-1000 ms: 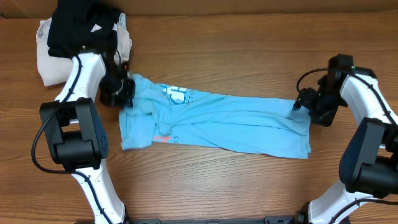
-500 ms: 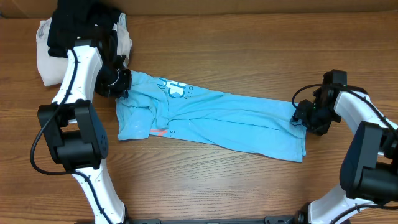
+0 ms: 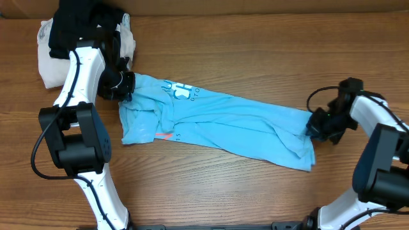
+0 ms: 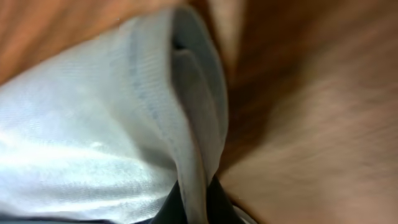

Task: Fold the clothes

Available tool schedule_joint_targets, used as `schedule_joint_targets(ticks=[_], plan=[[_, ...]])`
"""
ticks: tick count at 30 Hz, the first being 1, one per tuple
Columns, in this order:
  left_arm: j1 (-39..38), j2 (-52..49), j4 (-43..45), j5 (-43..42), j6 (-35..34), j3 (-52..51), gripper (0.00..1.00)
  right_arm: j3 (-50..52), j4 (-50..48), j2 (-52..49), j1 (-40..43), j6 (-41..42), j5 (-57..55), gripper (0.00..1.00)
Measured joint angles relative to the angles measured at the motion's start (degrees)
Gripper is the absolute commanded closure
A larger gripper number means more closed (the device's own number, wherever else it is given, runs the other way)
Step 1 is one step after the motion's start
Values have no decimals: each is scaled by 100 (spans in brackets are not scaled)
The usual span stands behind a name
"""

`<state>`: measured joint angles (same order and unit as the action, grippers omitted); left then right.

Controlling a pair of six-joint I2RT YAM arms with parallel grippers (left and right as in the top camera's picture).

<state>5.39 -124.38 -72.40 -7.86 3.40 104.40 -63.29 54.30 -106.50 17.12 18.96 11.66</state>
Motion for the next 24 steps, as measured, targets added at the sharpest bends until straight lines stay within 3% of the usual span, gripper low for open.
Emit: schedule_joint_targets(ticks=[5, 11, 16, 24], plan=[[-90, 0, -101, 2, 0, 0, 96, -776, 876, -136, 466, -105, 20, 96], [-310, 0, -90, 17, 0, 0, 96, -1875, 1742, -136, 260, -291, 424, 96], [-426, 0, -17, 37, 0, 0, 96, -2256, 1985, -90, -649, -249, 640, 96], [-457, 0, 13, 44, 0, 0, 96, -2286, 1062, -70, -2896, 568, 595, 96]])
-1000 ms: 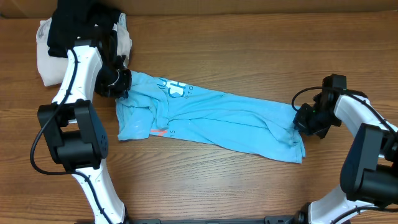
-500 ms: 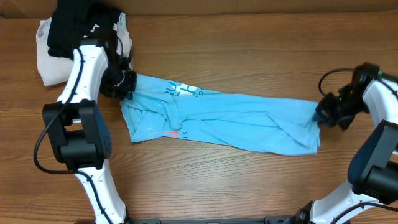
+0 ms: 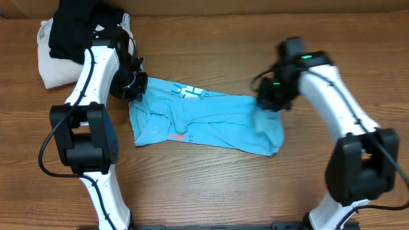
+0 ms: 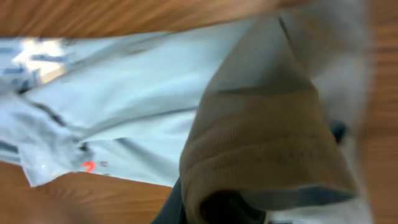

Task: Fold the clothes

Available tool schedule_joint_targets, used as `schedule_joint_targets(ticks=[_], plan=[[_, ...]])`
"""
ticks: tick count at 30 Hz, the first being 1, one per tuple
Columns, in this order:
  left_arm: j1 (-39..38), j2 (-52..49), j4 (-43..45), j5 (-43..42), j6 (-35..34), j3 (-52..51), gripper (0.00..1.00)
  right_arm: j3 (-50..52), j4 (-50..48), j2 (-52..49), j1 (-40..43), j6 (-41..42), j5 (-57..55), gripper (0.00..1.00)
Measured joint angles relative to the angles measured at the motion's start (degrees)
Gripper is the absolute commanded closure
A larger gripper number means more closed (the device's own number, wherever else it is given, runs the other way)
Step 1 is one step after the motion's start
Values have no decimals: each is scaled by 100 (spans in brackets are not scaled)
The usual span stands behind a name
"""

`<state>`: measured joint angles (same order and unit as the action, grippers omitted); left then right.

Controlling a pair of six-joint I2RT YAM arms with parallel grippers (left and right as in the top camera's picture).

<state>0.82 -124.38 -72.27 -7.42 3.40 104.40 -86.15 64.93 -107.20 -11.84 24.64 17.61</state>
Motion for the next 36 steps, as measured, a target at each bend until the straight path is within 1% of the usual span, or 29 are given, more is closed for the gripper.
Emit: schedule_joint_targets(ticks=[2, 4, 6, 7, 8, 11, 14, 17, 20, 26, 27, 31, 36], plan=[[0, 0, 7, 2, -2, 0, 96, 0, -267, 0, -632, 323, -122, 96], [0, 0, 9, 13, 0, 0, 96, 0, -546, -2, -1025, 538, -243, 94], [0, 0, 15, 15, 0, 0, 96, 0, -763, -2, -1342, 715, -302, 80], [0, 0, 24, 15, 0, 0, 96, 0, -881, -2, -1473, 798, -323, 75], [0, 0, 31, 17, 0, 0, 96, 0, -1010, -2, -1578, 868, -343, 72], [0, 0, 28, 17, 0, 0, 96, -7, -1038, -2, -1591, 931, -302, 66], [0, 0, 13, 17, 0, 7, 96, -61, -874, -2, -1506, 828, -153, 65], [0, -4, -175, 13, 0, 160, 96, -282, -466, -4, -1342, 726, -39, 65], [0, -4, -435, -72, 2, 520, 96, -669, 81, -9, -1082, 551, 26, 65], [-70, 90, -916, -479, 151, 1217, 96, -1237, 693, -9, -319, 155, 63, 65], [-155, 179, -962, -603, 170, 1285, 96, -1283, 732, -9, -22, 37, 83, 65], [-671, 348, -1204, -741, 219, 1333, 96, -1287, 857, -9, 704, -225, 107, 65], [-1816, 363, -1237, -811, 260, 1335, 96, -1287, 1023, -9, 1425, -542, 103, 65]])
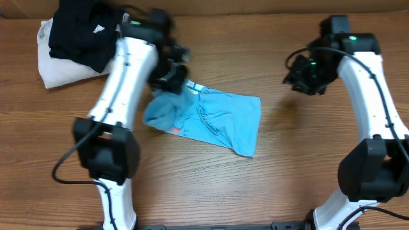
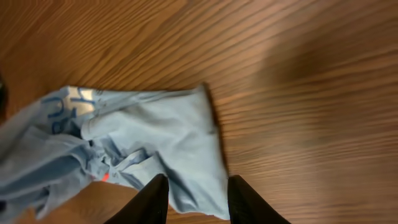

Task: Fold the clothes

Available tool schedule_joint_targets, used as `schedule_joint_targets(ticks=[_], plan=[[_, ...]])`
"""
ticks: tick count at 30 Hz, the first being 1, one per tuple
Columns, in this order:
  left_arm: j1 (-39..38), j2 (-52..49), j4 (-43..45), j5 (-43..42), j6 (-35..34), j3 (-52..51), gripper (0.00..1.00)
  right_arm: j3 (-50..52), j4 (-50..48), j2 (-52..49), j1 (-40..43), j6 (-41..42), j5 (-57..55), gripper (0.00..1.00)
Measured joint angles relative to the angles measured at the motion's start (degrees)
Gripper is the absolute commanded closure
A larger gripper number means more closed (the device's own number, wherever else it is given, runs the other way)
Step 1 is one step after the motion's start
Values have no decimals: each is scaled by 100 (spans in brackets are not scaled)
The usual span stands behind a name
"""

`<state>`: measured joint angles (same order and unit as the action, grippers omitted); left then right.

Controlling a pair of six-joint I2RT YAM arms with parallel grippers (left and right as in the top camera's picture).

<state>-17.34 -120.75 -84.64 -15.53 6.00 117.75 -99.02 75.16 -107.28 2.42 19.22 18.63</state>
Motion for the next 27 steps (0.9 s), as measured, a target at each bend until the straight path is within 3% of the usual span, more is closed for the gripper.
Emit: schedule_joint_targets(ticks=[12, 13, 15, 16, 22, 27], plan=[[-2186, -57, 1008, 232, -704, 4, 96, 0, 188, 0, 822, -417, 0, 65], [-2275, -85, 1097, 251, -743, 4, 83, 0, 199, 0, 841, -437, 2, 65], [-2459, -181, 1294, 284, -817, 4, 21, 0, 201, 0, 848, -466, 0, 65], [-2505, -219, 1362, 302, -826, 4, 0, 0, 203, 0, 848, -474, -2, 65], [-2629, -393, 1731, 358, -1036, 7, 0, 0, 205, 0, 846, -518, 0, 65], [-2225, -450, 1320, 378, -1145, 745, 0, 0, 203, 0, 846, -553, 2, 66]])
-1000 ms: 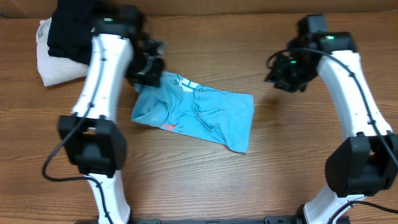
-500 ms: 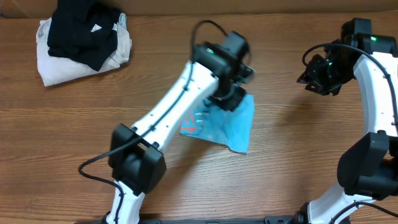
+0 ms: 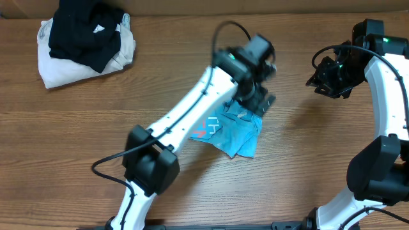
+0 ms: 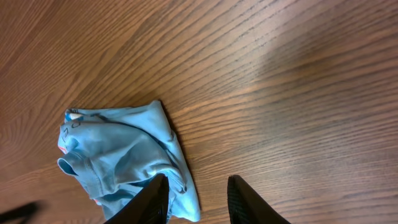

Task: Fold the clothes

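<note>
The light blue shirt lies bunched into a small folded bundle a little right of the table's middle; the right wrist view shows the shirt at lower left. My left arm reaches across the table, and its gripper sits at the bundle's upper right edge, blurred, so its jaws cannot be read. My right gripper hangs to the right of the shirt, apart from it. In the wrist view the right gripper is open with only bare wood between the fingers.
A pile of clothes, a black garment on pale ones, sits at the far left corner. The wooden table has a cardboard wall along its back edge.
My left gripper has moved from the shirt's left end to its upper right edge, and the shirt is now a smaller bundle lying further right. My right gripper stands a little further right, still open.
At first the shirt lay stretched out, with a gripper at each end. My right gripper then carried the right end over to the left. After that it was open and clear of the halved shirt. Now the left end is folded across too.
</note>
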Available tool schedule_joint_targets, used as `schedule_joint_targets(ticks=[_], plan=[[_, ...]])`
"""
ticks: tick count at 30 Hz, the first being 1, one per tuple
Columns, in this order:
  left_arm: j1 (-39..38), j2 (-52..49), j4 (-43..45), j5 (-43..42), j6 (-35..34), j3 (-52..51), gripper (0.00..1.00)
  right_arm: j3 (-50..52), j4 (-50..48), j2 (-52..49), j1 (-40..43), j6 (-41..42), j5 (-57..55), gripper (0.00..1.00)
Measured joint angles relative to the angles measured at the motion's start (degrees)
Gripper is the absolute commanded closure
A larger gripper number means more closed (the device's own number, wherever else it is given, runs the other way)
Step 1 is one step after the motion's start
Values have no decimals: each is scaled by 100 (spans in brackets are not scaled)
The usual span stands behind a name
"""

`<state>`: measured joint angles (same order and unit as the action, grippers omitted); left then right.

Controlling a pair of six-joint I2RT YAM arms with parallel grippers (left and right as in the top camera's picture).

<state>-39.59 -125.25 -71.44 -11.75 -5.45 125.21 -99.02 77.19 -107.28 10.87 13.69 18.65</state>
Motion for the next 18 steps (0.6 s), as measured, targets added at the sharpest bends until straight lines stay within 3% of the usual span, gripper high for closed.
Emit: schedule_joint_targets(ticks=[5, 9, 16, 18], plan=[[826, -28, -553, 2, -142, 1587, 0, 0, -103, 0, -138, -197, 72, 66], [1602, -4, -780, 20, -236, 2570, 0, 0, -190, 0, -737, -328, 81, 66], [2444, 31, -1082, 63, -321, 2763, 0, 0, -811, 0, -2553, -247, -273, 65], [2568, 31, -1091, 63, -323, 2763, 0, 0, -1045, 0, -3008, -216, -448, 59]])
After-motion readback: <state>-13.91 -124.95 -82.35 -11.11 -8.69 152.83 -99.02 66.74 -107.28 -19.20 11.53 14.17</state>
